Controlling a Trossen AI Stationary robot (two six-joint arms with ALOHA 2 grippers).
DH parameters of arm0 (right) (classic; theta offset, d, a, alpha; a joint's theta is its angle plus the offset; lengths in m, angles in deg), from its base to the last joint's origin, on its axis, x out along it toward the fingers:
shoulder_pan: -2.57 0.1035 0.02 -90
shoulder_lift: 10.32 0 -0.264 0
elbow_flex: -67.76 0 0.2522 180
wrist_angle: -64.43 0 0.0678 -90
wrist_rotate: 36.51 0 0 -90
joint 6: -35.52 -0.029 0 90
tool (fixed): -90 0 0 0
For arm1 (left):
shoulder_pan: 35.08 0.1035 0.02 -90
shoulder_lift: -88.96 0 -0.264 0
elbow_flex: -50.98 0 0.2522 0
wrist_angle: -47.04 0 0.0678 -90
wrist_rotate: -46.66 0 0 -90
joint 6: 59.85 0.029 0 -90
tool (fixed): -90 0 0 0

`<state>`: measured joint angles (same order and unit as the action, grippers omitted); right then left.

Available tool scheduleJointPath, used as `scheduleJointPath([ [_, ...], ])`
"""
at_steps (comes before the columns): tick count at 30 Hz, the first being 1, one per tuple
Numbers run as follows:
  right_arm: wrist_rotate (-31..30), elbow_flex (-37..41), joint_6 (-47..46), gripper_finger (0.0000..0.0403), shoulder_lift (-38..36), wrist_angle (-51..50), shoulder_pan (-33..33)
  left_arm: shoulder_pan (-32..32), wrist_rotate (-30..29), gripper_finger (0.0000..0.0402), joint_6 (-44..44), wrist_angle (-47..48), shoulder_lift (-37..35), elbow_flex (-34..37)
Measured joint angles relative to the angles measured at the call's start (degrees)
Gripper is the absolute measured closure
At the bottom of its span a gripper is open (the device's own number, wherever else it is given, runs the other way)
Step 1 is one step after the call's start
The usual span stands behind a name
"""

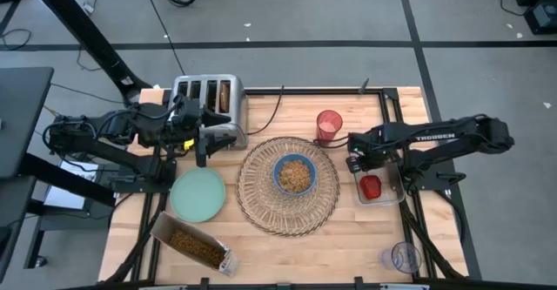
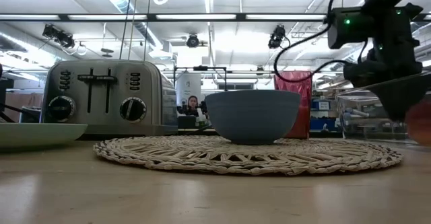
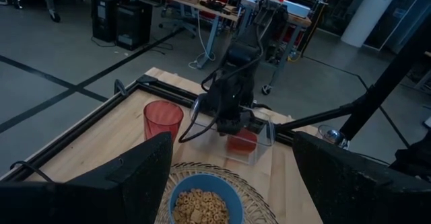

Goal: Arrange a breakfast setting
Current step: Put the red apple to the top left of the blue bowl

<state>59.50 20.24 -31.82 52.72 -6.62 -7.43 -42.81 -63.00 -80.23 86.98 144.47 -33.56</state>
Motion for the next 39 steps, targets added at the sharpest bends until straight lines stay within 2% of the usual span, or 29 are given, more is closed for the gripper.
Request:
scheduleJointPath([
  [5, 0.46, 0.01, -0.06, 0.0294, 1.46, -0.47, 0.0, 0.0, 0.0, 0.0088, 0.04, -0.01, 0.0, 0.0],
  [19, 7.27, 0.02, -1.52, 0.036, 1.55, -0.45, 0.0, -0.02, 0.0, 0.0088, 0.22, 0.06, 0.0, 0.0],
  [27, 6.82, 0.01, -1.02, 0.0369, 1.55, -0.42, -0.04, 0.0, -0.02, 0.0088, 0.22, 0.06, 0.0, 0.0],
  [32, 4.24, 0.0, -0.17, 0.0393, 1.27, -0.23, -0.02, -0.02, 0.0, 0.0088, 0.46, 0.06, 0.0, 0.0],
  [39, 2.58, -0.39, 0.35, 0.0394, -2.85, -0.02, 0.0, 0.0, -0.02, 0.0088, 0.45, 0.03, 0.0, 0.0],
])
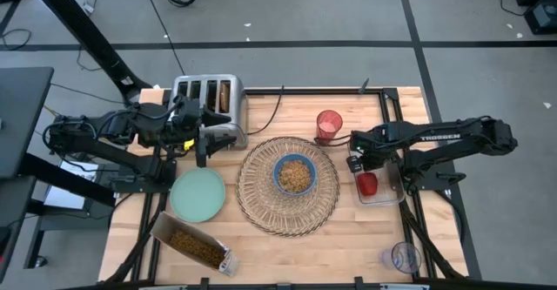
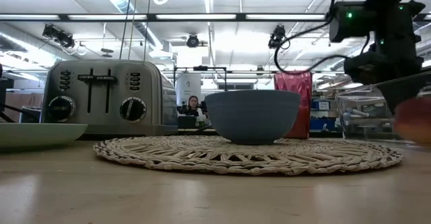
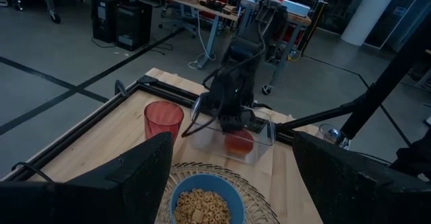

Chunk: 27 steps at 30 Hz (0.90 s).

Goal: Arrange a breakfast setting
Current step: Put the red apple to the top left of the blue bowl

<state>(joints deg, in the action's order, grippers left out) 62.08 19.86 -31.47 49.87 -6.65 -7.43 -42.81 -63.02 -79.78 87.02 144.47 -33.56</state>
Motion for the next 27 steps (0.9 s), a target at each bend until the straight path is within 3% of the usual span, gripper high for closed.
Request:
scheduleJointPath([
  [13, -11.3, -3.55, 2.72, 0.0395, -7.54, -1.87, 0.39, 0.0, 0.0, 0.0088, -0.28, -0.08, 0.0, 0.0],
  [20, -13.18, -4.22, 6.01, 0.0395, -11.56, -2.72, 0.59, 0.0, 0.0, 0.0088, 0.1, -1.56, 0.0, 0.0],
  [27, -16.51, -13.31, 13.76, 0.0395, -12.97, -9.51, 0.59, 0.22, -0.01, 0.0088, 1.62, -4.31, -0.02, 0.02],
])
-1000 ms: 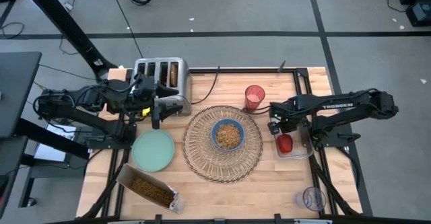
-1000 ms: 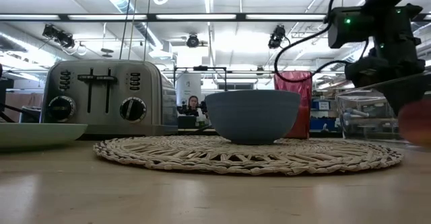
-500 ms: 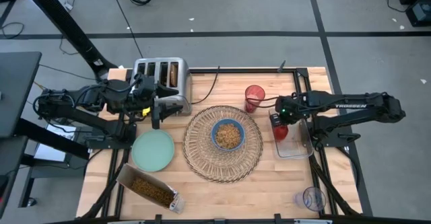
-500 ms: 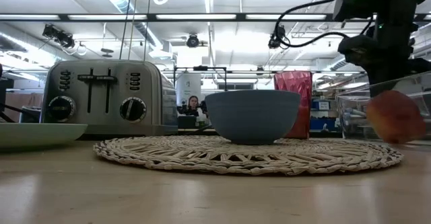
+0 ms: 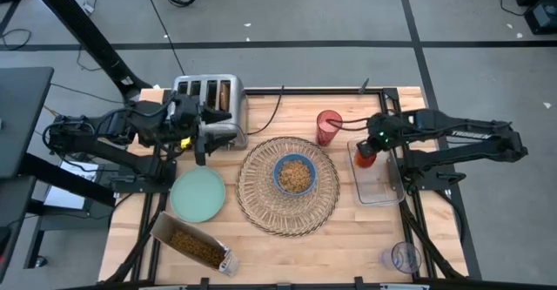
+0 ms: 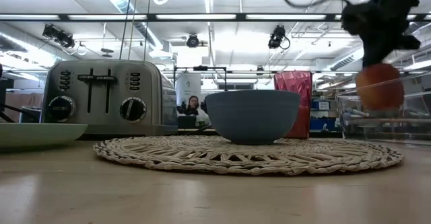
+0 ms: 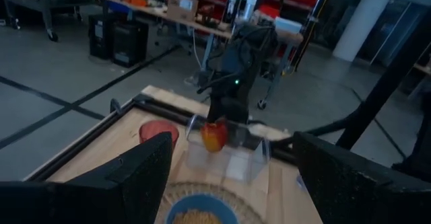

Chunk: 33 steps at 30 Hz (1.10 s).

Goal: Arrange a breakfast setting
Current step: Put the red apple to the top left of the blue bowl

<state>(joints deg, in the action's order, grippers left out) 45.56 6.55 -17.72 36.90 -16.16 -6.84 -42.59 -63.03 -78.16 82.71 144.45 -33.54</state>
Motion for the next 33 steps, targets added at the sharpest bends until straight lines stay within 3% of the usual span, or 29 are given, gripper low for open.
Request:
scheduleJointPath([
  [7, -2.53, -12.16, 9.17, 0.0395, 1.62, -2.45, 0.0, 1.38, -0.01, 0.0088, -0.11, -2.97, 0.0, 0.0],
  [16, -0.66, -25.31, 19.97, 0.0395, 7.43, -1.27, 0.68, 2.58, -1.59, 0.0088, -0.3, -8.71, -0.02, 0.0],
  [21, 0.27, -30.05, 24.38, 0.0395, 11.65, 4.23, 2.07, 2.6, -5.37, 0.0088, 1.89, -8.34, -0.02, 0.0],
  [33, 0.51, -32.58, 28.81, 0.0395, 24.34, 25.05, 5.25, 2.51, -3.27, 0.0088, 2.1, -2.36, -2.28, 0.02],
])
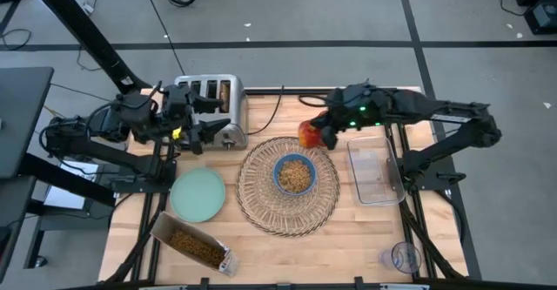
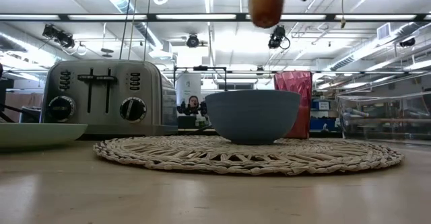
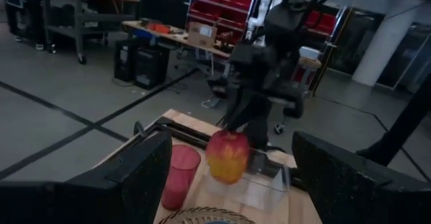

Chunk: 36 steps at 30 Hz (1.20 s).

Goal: Arrange a breakfast setting
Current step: Put the red apple to the top left of the blue bowl

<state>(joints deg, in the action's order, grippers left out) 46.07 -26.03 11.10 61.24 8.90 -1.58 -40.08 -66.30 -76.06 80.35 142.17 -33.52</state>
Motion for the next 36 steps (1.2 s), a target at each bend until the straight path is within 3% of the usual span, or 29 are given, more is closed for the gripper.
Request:
scheduleJointPath([
  [18, -0.44, 0.0, 3.39, 0.0395, 20.3, 26.93, 0.08, -0.13, 0.28, 0.0088, -0.09, 12.4, -3.45, -0.02],
  [27, -5.04, 0.0, 6.79, 0.0395, 28.02, 29.74, -0.05, -0.11, 2.31, 0.0088, 0.24, 16.88, -3.4, -0.02],
  [36, -5.67, 0.0, 7.4, 0.0395, 35.26, 32.36, -0.1, -0.13, 3.34, 0.0088, 0.28, 18.79, -3.4, -0.02],
])
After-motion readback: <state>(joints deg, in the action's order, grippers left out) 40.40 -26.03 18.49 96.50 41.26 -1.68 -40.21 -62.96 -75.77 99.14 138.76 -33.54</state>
